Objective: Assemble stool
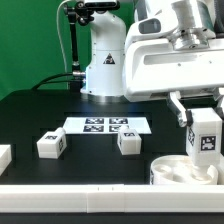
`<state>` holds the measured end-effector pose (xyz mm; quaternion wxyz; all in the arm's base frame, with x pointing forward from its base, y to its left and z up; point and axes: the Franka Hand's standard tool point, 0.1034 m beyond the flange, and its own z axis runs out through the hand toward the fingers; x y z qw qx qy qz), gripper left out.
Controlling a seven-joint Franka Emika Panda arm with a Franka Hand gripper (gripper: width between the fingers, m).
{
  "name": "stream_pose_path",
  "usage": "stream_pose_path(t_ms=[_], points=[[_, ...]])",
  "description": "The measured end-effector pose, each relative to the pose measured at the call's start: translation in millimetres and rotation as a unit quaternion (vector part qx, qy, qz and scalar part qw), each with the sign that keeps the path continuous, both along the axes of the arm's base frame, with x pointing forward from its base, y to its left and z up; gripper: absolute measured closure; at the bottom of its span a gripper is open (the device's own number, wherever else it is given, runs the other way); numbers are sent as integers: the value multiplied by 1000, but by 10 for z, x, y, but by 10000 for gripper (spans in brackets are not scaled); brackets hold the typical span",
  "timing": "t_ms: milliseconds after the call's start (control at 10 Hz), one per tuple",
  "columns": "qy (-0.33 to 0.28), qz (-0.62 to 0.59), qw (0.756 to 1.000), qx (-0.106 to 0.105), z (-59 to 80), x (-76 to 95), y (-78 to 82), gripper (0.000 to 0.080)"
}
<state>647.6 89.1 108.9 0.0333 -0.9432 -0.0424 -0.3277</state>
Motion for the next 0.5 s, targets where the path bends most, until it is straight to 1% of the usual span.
stream_pose_path(t_ms=[500], points=[[11, 1, 1000, 0, -145, -45, 15, 461]])
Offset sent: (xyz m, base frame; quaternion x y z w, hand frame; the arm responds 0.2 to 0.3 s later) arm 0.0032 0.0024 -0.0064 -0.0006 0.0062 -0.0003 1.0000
